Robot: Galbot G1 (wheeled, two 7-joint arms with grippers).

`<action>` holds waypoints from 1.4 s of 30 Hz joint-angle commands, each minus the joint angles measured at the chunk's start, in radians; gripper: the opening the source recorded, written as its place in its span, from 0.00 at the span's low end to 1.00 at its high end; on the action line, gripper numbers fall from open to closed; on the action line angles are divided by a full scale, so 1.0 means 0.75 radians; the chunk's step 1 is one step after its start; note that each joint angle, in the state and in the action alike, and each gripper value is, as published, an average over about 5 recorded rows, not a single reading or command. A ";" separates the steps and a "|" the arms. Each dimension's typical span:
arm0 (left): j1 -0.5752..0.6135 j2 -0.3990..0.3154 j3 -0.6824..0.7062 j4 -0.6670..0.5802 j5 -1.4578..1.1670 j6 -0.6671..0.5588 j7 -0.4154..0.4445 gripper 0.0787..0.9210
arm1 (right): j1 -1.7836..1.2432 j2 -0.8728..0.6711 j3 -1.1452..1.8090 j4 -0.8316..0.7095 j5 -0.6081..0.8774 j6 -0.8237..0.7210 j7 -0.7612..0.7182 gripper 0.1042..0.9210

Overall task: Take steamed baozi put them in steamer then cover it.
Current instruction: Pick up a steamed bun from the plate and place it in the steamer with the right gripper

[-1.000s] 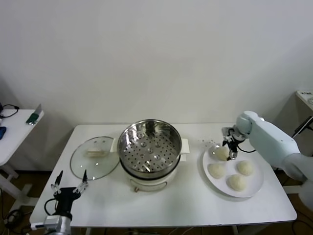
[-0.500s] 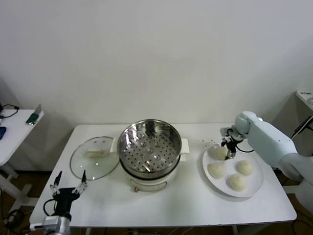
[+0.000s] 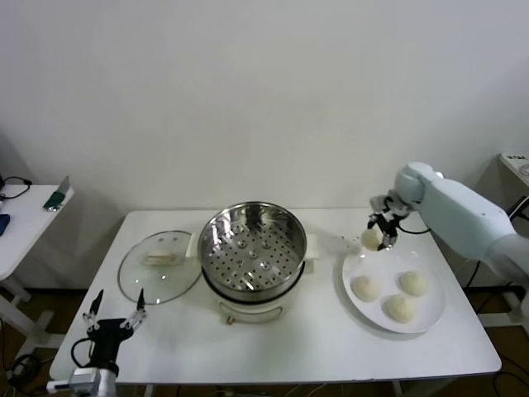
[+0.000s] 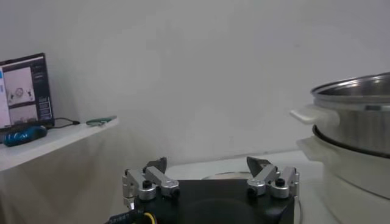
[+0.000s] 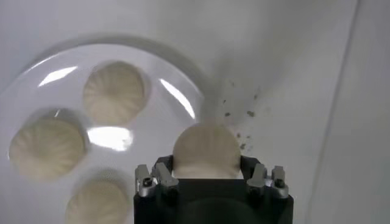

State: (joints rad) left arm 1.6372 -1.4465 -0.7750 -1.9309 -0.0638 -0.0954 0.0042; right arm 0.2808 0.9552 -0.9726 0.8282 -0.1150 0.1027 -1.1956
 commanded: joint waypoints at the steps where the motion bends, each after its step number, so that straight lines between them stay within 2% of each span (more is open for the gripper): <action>1: 0.008 0.001 0.002 -0.003 0.000 -0.001 0.001 0.88 | 0.467 0.029 -0.375 0.259 0.219 0.137 -0.067 0.73; 6: 0.020 -0.002 0.006 -0.010 0.000 -0.002 0.001 0.88 | 0.615 0.153 -0.427 0.331 0.261 0.228 -0.087 0.73; 10: 0.032 -0.004 0.008 -0.018 -0.001 -0.006 0.005 0.88 | 0.675 0.285 -0.430 0.364 0.220 0.346 -0.093 0.73; 18: 0.040 -0.025 0.017 -0.036 0.000 -0.007 0.006 0.88 | 0.595 0.514 -0.347 0.384 -0.059 0.544 -0.054 0.73; 24: 0.040 -0.044 0.029 -0.049 0.005 -0.003 0.005 0.88 | 0.400 0.644 -0.263 0.311 -0.316 0.653 -0.011 0.74; 30: 0.044 -0.040 0.023 -0.040 0.001 -0.007 0.004 0.88 | 0.253 0.727 -0.210 0.221 -0.499 0.709 0.022 0.74; 42: 0.047 -0.042 0.016 -0.002 -0.024 -0.017 -0.001 0.88 | 0.132 0.774 -0.207 0.108 -0.605 0.734 0.053 0.75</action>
State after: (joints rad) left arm 1.6725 -1.4761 -0.7633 -1.9380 -0.0801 -0.1093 0.0032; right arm 0.4515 1.4850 -1.1425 0.9584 -0.4632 0.6112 -1.1721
